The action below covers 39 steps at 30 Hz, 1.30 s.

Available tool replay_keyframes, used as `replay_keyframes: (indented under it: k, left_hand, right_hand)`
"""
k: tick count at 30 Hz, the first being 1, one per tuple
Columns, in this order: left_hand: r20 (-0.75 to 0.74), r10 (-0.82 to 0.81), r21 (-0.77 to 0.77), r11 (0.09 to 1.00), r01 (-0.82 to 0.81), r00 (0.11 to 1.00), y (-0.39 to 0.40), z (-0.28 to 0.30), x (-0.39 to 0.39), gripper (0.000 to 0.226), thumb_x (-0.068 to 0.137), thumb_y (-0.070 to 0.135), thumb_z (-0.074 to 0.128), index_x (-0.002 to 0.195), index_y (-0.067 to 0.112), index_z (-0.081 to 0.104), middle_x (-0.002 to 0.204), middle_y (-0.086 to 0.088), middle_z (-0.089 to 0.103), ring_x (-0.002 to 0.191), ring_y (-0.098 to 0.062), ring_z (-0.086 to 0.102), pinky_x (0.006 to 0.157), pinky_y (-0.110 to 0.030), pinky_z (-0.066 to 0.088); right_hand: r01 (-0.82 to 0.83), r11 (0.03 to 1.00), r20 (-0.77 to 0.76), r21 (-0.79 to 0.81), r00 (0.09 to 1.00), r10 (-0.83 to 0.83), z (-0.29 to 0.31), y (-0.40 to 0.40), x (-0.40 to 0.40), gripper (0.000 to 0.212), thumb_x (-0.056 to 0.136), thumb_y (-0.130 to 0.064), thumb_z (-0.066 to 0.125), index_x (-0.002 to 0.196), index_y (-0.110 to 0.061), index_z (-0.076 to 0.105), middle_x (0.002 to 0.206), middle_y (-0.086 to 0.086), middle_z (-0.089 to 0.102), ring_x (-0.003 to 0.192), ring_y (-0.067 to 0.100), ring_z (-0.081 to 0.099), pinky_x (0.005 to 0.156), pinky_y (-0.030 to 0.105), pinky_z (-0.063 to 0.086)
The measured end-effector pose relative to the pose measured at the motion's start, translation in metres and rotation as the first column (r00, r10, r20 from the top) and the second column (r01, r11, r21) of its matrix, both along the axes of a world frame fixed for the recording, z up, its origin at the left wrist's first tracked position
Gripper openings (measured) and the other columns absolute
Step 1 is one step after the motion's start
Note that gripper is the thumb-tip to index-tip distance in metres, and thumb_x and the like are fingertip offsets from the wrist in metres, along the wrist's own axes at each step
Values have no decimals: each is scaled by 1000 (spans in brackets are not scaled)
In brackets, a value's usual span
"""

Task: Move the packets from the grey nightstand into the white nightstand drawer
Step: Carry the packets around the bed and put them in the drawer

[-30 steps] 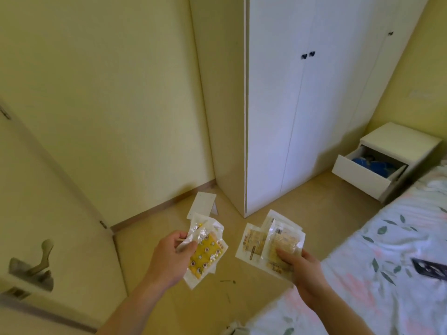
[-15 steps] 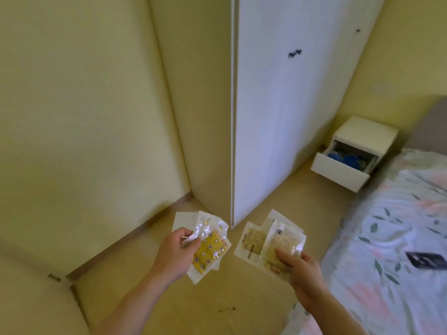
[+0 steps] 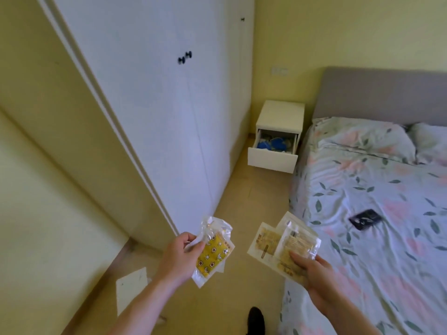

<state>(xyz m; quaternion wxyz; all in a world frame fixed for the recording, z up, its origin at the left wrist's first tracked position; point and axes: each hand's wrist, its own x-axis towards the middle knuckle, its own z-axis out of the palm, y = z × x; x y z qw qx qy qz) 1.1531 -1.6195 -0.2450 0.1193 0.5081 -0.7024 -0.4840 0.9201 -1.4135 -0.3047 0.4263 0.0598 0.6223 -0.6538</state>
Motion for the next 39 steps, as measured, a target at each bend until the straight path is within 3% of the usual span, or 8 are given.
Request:
replay_keyframes:
  k: [3, 11, 19, 23, 27, 34, 39]
  left_hand:
    - [15, -30, -6, 1000, 30, 999, -42, 1, -64, 14, 96, 32, 68, 87, 22, 71, 85, 2, 75, 81, -18, 72, 69, -33, 54]
    - [-19, -78, -9, 997, 78, 997, -131, 13, -205, 15, 99, 35, 63, 91, 23, 70, 88, 6, 74, 80, -5, 71, 66, -22, 51]
    - [-34, -114, 21, 993, 115, 993, -238, -4, -310, 17, 99, 33, 64, 87, 21, 70, 83, 6, 73, 79, -9, 70, 64, -23, 51]
    - [-48, -149, 36, 988, 151, 988, -299, -19, -362, 17, 100, 32, 61, 91, 20, 70, 87, 4, 73, 81, -11, 70, 63, -22, 48]
    - [-35, -188, 54, 980, 189, 982, -349, -29, -406, 20, 102, 33, 59, 90, 20, 69, 87, 2, 72, 83, -14, 69, 64, -25, 50]
    - [4, -295, 86, 952, 294, 955, -421, -50, -512, 24, 103, 38, 57, 93, 18, 68, 90, 0, 71, 84, -15, 69, 64, -26, 51]
    - [52, -341, 90, 938, 336, 939, -462, -68, -591, 23, 103, 41, 56, 100, 22, 68, 94, 2, 71, 87, -15, 69, 70, -25, 56]
  right_hand:
    - [42, 999, 10, 5, 999, -42, 0, -29, -52, 27, 91, -1, 70, 118, -1, 68, 105, 18, 78, 97, 36, 76, 81, 44, 59]
    - [119, 993, -37, -1, 992, -119, 19, -108, -198, 35, 86, -3, 75, 120, -1, 67, 105, 16, 78, 99, 34, 76, 98, 53, 55]
    - [194, 981, -55, -15, 979, -195, 20, -204, -285, 20, 90, -1, 71, 110, -1, 69, 100, 15, 79, 89, 31, 78, 67, 36, 64]
    - [247, 969, -53, 7, 968, -246, 14, -259, -318, 25, 90, -1, 72, 114, -1, 69, 100, 14, 79, 95, 32, 76, 87, 47, 59]
    - [301, 953, -65, 36, 952, -299, 19, -299, -345, 23, 89, -1, 73, 112, -1, 69, 96, 13, 80, 90, 31, 77, 83, 47, 60]
    - [403, 913, -55, 61, 915, -400, 10, -334, -419, 29, 89, -3, 74, 117, -2, 68, 105, 15, 79, 99, 34, 76, 99, 56, 55]
    - [467, 878, -36, 106, 884, -466, -7, -356, -492, 29, 89, 0, 74, 116, -3, 65, 108, 16, 77, 100, 37, 75, 97, 56, 56]
